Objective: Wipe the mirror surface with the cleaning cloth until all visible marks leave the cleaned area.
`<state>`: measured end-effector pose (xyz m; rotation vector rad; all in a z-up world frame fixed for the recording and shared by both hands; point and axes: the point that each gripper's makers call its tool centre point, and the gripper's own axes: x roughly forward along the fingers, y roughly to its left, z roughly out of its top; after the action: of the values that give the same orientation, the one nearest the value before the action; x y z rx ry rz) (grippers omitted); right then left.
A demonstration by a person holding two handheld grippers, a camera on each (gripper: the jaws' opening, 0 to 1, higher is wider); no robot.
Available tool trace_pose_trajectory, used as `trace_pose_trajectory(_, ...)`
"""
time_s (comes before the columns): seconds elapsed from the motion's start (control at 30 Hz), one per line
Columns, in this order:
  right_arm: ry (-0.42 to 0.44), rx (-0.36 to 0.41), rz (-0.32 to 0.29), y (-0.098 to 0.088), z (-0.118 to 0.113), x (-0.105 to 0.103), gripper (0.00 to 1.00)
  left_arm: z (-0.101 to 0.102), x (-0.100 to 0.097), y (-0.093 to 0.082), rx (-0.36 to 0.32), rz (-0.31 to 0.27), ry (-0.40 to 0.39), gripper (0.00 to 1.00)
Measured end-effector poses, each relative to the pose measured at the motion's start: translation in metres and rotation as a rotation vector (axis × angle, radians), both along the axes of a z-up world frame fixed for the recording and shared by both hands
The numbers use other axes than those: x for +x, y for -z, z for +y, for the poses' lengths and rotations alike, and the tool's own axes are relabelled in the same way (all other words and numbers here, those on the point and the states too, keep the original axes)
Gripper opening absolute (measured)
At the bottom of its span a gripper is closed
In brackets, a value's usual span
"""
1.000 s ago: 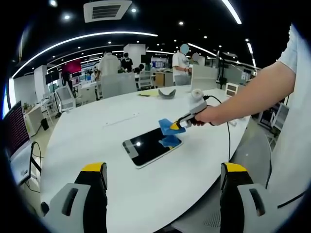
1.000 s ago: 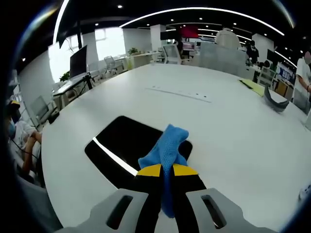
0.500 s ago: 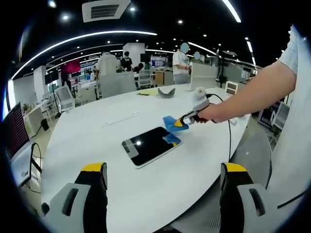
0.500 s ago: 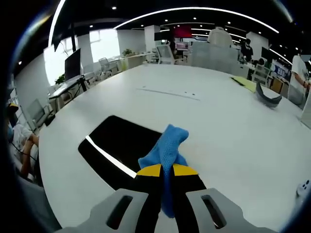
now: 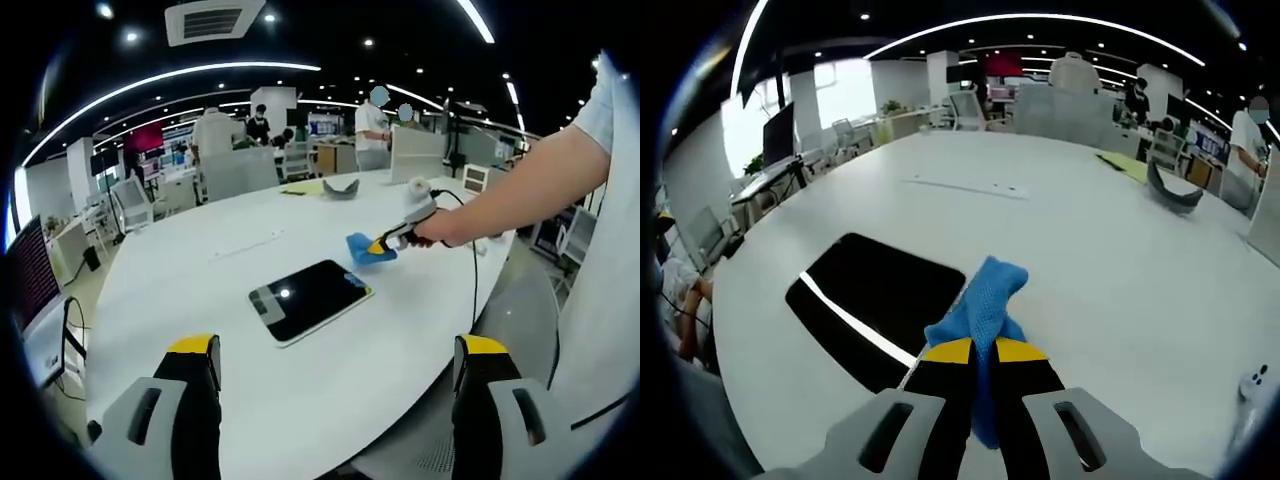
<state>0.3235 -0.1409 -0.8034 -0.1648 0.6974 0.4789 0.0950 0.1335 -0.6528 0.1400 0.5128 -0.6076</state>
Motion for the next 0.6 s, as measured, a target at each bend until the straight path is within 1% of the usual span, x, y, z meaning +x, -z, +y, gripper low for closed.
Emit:
trace_pose_trajectory(0.17, 0.016, 0.005, 0.002, 0.0, -0.008, 0.0, 0.02, 0.0, 0.0, 0.0, 0.003, 0.001, -0.001, 0.97)
trace_pose_trajectory(0.27, 0.012, -0.009, 0.004, 0.001, -0.012, -0.001, 0.02, -0.001, 0.001, 0.001, 0.005, 0.002, 0.003, 0.97)
trace_pose_trajectory(0.4, 0.037, -0.004, 0.004, -0.001, -0.023, 0.0, 0.02, -0.003, 0.002, 0.0, 0.006, 0.002, 0.01, 0.97)
trace_pose_trajectory(0.6, 0.028, -0.008, 0.003, -0.001, -0.022, -0.001, 0.02, -0.009, 0.002, 0.0, 0.007, 0.0, 0.022, 0.97)
